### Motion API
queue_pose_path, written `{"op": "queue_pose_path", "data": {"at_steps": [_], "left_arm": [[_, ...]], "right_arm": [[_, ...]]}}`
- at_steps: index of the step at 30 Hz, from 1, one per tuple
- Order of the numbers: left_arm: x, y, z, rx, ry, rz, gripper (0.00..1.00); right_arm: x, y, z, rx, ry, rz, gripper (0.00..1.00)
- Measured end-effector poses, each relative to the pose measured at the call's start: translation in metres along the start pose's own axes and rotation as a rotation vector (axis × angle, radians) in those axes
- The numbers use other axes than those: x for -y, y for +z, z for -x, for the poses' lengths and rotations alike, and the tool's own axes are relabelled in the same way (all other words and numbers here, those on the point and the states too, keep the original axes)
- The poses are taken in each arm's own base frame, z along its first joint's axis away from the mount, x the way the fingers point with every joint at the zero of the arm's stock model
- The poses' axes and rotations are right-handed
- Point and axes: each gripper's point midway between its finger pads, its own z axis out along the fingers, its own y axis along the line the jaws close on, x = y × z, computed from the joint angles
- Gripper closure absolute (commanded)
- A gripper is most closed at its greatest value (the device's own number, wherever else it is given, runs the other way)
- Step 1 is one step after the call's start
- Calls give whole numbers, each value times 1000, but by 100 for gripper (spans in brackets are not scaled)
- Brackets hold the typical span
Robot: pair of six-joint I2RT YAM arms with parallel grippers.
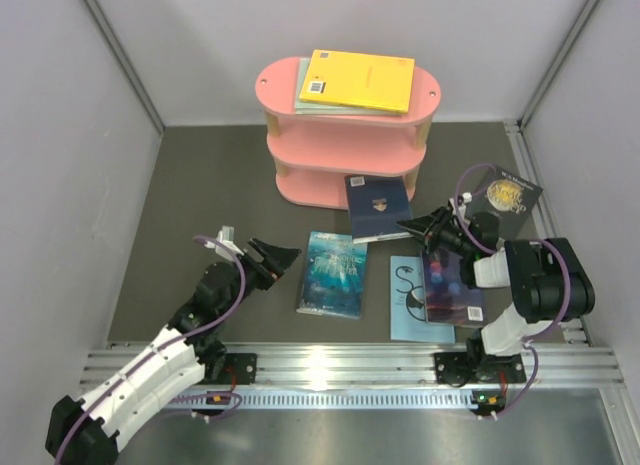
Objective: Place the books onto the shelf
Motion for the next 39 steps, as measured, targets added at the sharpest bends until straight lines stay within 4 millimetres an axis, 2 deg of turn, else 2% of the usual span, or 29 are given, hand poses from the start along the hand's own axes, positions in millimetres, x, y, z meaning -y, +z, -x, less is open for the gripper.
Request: {"op": "queue_pose_path", "data": {"at_steps": [5, 8, 13, 17, 29, 30, 32, 34, 35, 36, 37, 38, 39], "left_arm": [[3, 0, 1, 2, 7, -2, 9], [1, 1, 1, 2, 8, 4, 9], [-2, 2, 0, -4, 8, 17, 9], [-2, 2, 0, -4, 8, 17, 10], [-12, 2, -5, -12, 8, 33, 11], [-11, 1, -4, -10, 8, 28, 11], [-8, -1, -3, -5, 8, 15, 11], [-7, -3, -2, 2, 7, 2, 11], [-8, -4, -2, 4, 6, -1, 11], [-8, -5, -2, 6, 6, -6, 11], [-9, -6, -3, 8, 4, -9, 11], [-9, -7, -3, 9, 2, -10, 11], [-11, -7, -4, 9, 1, -9, 11]], "right_arm": [[-22, 7, 21, 26, -18, 62, 100], [-25, 17, 34, 29, -16, 78, 100], [-4, 35, 57, 67, 42, 41, 100], [15, 41, 59, 83, 82, -1, 100], [26, 55, 64, 204, 37, -13, 100], [28, 57, 66, 206, 40, -15, 97], [30, 62, 70, 202, 45, -9, 77], [30, 68, 73, 187, 55, 0, 45], [32, 70, 73, 178, 68, 0, 39], [34, 72, 73, 170, 72, -1, 28], [37, 72, 71, 159, 86, -9, 1], [40, 70, 68, 149, 103, -15, 0], [33, 67, 65, 135, 68, 11, 0]]}}
